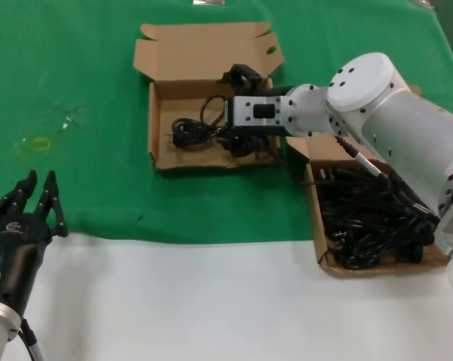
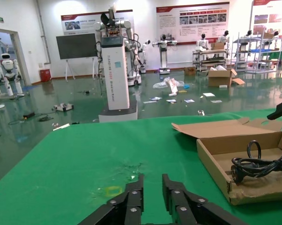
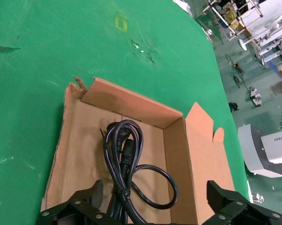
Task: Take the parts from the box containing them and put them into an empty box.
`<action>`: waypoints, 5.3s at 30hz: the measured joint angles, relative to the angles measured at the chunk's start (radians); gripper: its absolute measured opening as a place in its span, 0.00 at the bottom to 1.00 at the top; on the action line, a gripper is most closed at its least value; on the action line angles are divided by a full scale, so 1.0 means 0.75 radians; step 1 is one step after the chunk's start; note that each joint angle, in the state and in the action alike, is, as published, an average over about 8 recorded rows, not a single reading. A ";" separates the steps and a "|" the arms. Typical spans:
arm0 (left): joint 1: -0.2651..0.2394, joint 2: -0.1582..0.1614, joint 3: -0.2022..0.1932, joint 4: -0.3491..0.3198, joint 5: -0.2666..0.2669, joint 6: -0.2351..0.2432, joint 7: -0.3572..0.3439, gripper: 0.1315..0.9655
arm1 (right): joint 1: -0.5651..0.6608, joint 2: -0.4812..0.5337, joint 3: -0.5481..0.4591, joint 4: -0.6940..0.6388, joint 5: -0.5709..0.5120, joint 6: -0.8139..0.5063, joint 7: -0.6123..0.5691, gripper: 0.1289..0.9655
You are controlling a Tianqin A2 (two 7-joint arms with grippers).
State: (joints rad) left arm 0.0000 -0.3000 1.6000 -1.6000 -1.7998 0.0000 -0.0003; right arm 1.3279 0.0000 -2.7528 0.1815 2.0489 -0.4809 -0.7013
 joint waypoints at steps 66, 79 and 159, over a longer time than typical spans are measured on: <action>0.000 0.000 0.000 0.000 0.000 0.000 0.000 1.00 | -1.114 0.252 0.967 1.190 -0.209 0.403 0.587 1.00; 0.000 0.000 0.000 0.000 0.000 0.000 0.000 1.00 | -1.420 0.321 1.232 1.516 -0.266 0.514 0.749 1.00; 0.000 0.000 0.000 0.000 0.000 0.000 0.000 1.00 | -1.711 0.387 1.485 1.828 -0.321 0.620 0.904 1.00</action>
State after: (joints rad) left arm 0.0000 -0.3000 1.6000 -1.6000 -1.8000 0.0000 0.0000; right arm 0.0446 0.2899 -1.6387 1.5524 1.8084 -0.0161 -0.0235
